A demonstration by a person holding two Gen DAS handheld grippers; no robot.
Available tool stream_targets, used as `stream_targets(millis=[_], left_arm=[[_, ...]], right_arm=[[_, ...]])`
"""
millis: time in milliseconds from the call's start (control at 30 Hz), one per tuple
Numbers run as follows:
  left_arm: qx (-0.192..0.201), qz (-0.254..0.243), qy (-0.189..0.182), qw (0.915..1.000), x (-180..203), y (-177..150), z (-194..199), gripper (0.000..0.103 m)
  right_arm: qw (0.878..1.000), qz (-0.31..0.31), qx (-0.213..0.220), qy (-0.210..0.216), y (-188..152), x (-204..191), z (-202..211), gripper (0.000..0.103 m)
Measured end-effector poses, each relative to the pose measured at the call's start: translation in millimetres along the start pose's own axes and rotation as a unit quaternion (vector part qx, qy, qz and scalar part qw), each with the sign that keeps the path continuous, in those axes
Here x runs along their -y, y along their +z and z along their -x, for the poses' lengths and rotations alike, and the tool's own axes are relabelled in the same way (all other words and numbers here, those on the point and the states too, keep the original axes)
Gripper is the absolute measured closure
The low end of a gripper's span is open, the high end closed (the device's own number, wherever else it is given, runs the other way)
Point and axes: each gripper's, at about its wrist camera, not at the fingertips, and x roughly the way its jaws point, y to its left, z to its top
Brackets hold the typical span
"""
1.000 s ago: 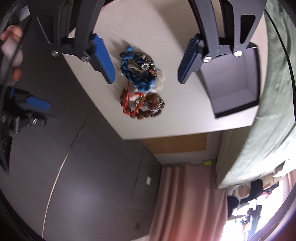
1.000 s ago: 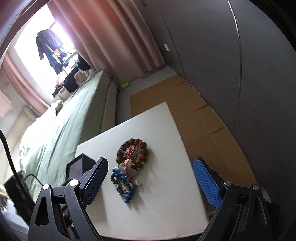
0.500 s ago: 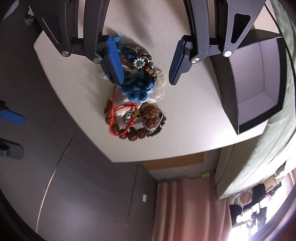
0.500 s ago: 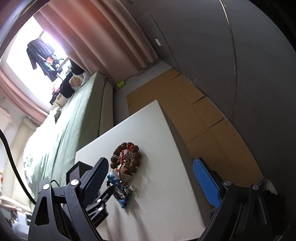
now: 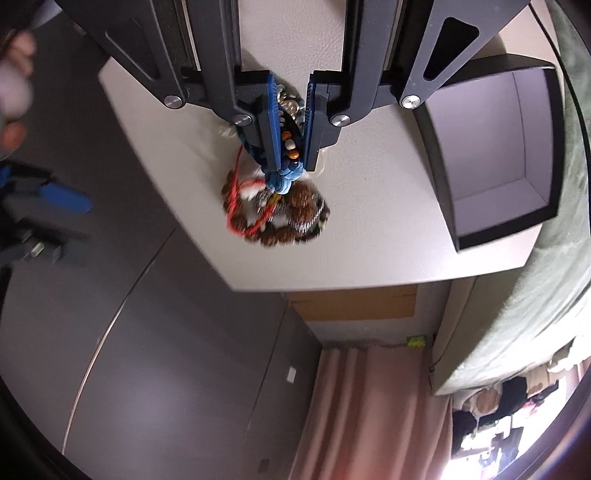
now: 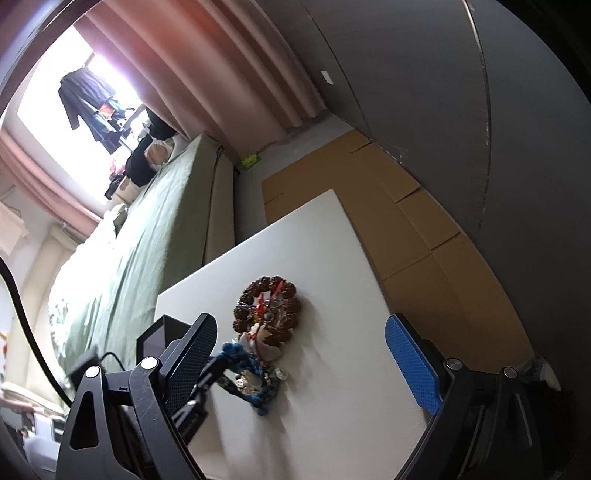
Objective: Organize jewelry
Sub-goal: 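Close the left gripper on the blue beaded bracelet, then lift the blue bracelet toward the box with the left gripper while the right grasps the gold pendant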
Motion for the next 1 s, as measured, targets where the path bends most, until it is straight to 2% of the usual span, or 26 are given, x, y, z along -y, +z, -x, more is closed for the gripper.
stream_targets(millis=[200, 367, 400, 533, 600, 867, 1000], left_arm=[[0.04, 0.014, -0.012, 0.999, -7.8, 13.4, 29.5, 0.092], [0.062, 0.027, -0.006, 0.9977, -20.7, 21.5, 45.5, 0.092], [0.064, 0.031, -0.005, 0.9974, -23.8, 22.2, 47.9, 0.092], [0.075, 0.047, 0.001, 0.9961, -37.6, 25.1, 58.3, 0.092], [0.081, 0.052, 0.005, 0.9953, -43.4, 25.4, 62.9, 0.092], [0.099, 0.081, 0.016, 0.9917, -70.4, 24.6, 84.6, 0.092], [0.102, 0.092, 0.019, 0.9904, -79.0, 24.6, 89.2, 0.092]], right_arm=[[1.0, 0.009, -0.003, 0.004, -3.1, -11.1, -6.6, 0.011], [0.999, 0.023, -0.024, 0.013, -9.8, -24.5, -18.5, 0.026], [0.999, 0.028, -0.031, 0.015, -11.9, -27.4, -21.7, 0.031], [0.995, 0.054, -0.08, 0.031, -26.3, -44.7, -40.4, 0.052], [0.992, 0.063, -0.103, 0.041, -34.9, -52.2, -50.4, 0.057], [0.98, 0.079, -0.175, 0.059, -60.6, -65.9, -85.9, 0.057], [0.976, 0.078, -0.197, 0.041, -68.9, -66.5, -105.6, 0.057]])
